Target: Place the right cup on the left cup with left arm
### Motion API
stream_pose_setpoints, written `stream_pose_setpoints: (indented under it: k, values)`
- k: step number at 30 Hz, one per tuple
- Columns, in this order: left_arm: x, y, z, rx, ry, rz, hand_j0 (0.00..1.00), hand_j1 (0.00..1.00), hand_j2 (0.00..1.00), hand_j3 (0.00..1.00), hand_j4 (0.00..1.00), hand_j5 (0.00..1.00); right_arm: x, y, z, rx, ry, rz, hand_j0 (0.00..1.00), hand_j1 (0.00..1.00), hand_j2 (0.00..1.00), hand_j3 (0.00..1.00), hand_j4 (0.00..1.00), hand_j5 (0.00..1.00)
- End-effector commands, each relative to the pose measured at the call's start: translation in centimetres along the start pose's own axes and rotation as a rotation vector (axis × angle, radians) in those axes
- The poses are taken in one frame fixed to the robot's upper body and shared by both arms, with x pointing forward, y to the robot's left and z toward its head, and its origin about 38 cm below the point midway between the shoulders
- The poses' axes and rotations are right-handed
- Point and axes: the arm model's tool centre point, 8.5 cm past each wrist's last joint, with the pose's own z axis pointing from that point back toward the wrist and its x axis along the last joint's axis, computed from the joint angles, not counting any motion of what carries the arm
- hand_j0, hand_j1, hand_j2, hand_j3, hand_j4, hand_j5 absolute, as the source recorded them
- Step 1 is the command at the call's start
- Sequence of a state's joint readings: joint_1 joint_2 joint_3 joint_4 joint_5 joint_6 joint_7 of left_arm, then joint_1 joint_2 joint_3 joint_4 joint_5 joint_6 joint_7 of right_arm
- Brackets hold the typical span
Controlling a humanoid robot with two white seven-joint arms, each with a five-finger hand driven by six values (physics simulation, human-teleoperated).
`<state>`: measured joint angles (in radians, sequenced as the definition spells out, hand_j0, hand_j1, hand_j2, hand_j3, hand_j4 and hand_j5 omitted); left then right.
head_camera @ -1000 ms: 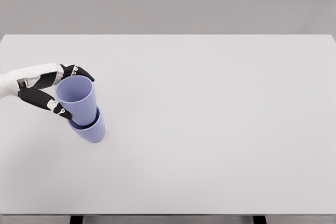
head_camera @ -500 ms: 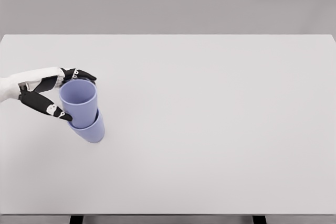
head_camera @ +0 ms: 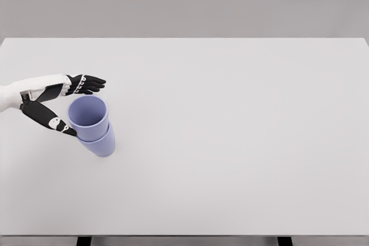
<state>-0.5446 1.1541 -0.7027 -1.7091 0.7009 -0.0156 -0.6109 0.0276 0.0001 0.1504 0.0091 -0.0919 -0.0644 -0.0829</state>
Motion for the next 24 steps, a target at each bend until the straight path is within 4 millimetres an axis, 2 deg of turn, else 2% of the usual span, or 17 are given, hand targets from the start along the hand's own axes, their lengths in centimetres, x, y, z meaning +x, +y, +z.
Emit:
stream_pose_setpoints:
  k: [1, 13, 21, 24]
  values:
    - [0.1, 0.1, 0.1, 0.001, -0.002, 0.002, 1.00, 1.00, 1.00, 1.00, 1.00, 1.00, 0.0, 0.0, 0.0, 0.000, 0.000, 0.000, 1.00, 1.00, 1.00, 1.00, 1.00, 1.00]
    - [0.2, 0.2, 0.4, 0.003, 0.001, -0.004, 1.00, 1.00, 1.00, 1.00, 1.00, 1.00, 0.0, 0.0, 0.0, 0.000, 0.000, 0.000, 1.00, 1.00, 1.00, 1.00, 1.00, 1.00]
    - [0.8, 1.0, 1.2, 0.029, 0.003, -0.021, 1.00, 1.00, 1.00, 1.00, 1.00, 1.00, 0.0, 0.0, 0.0, 0.000, 0.000, 0.000, 1.00, 1.00, 1.00, 1.00, 1.00, 1.00]
    - [0.9, 1.9, 3.0, 0.056, 0.030, -0.046, 1.00, 1.00, 1.00, 1.00, 1.00, 1.00, 0.0, 0.0, 0.0, 0.000, 0.000, 0.000, 1.00, 1.00, 1.00, 1.00, 1.00, 1.00]
